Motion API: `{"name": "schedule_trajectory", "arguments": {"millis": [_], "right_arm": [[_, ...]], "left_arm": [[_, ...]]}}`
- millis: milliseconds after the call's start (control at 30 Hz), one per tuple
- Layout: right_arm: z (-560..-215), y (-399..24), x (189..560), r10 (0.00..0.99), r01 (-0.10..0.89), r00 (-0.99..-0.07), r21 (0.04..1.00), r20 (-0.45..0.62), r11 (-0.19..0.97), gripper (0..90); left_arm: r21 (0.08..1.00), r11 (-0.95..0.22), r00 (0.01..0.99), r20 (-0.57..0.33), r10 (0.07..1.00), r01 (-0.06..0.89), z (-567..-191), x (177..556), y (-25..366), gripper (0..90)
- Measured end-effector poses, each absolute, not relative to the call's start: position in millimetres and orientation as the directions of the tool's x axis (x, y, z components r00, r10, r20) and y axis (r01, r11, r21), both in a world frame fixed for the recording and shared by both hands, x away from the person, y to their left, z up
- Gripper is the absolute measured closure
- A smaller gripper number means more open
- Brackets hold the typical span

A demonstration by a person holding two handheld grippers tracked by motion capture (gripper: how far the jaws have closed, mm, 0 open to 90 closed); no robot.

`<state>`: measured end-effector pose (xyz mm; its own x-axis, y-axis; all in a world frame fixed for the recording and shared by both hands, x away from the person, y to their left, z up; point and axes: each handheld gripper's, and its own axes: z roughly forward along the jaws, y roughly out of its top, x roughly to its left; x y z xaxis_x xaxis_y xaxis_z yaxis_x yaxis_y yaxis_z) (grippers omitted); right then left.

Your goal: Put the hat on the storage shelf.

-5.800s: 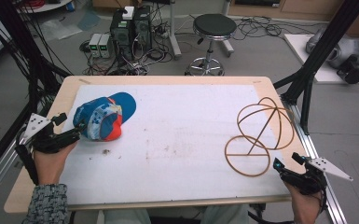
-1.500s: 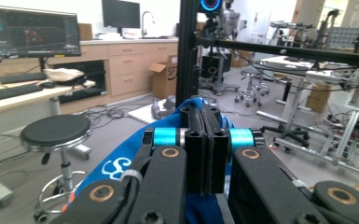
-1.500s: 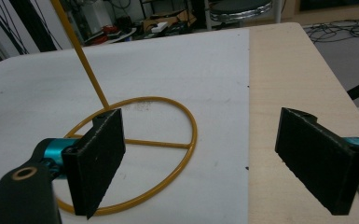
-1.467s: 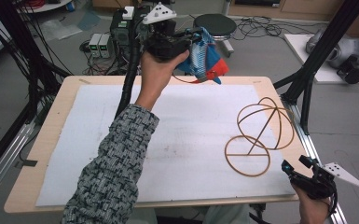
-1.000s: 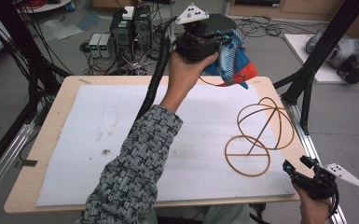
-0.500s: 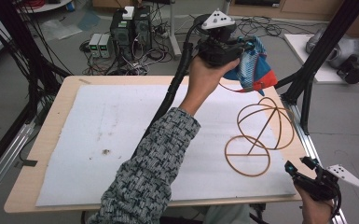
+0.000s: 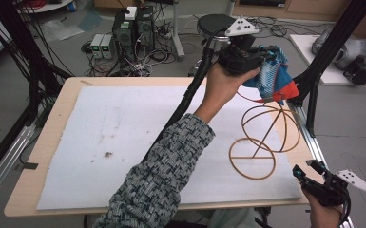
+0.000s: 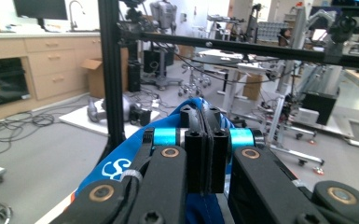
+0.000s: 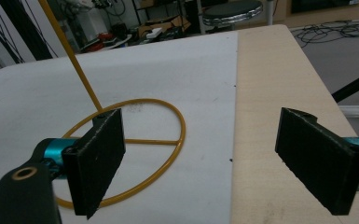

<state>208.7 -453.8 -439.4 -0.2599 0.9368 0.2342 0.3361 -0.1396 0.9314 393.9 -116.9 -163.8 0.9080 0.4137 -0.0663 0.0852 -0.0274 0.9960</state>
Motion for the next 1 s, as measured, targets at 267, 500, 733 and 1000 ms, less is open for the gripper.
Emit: {"name": "schedule_trajectory", "arguments": {"millis": [267, 500, 733, 1000], "right_arm": [[-440, -455, 209, 0.935, 0.329, -0.263, 0.933, 0.237, -0.144, 14.9], [-440, -455, 210, 0.935, 0.322, -0.27, 0.937, 0.229, -0.136, 14.9], [-440, -455, 211, 0.935, 0.315, -0.281, 0.941, 0.216, -0.123, 14.9], [-441, -457, 209, 0.935, 0.32, -0.265, 0.936, 0.236, -0.146, 14.9]], "left_arm": [[0.994, -0.059, 0.924, -0.067, 0.378, 0.096, -170, 383, -131, 88.6], [0.991, -0.061, 0.93, -0.092, 0.356, 0.122, -171, 376, -133, 88.6], [0.992, -0.029, 0.928, -0.108, 0.356, 0.127, -167, 375, -136, 88.6], [0.992, 0.023, 0.931, -0.128, 0.343, 0.128, -164, 372, -139, 88.6]]}}
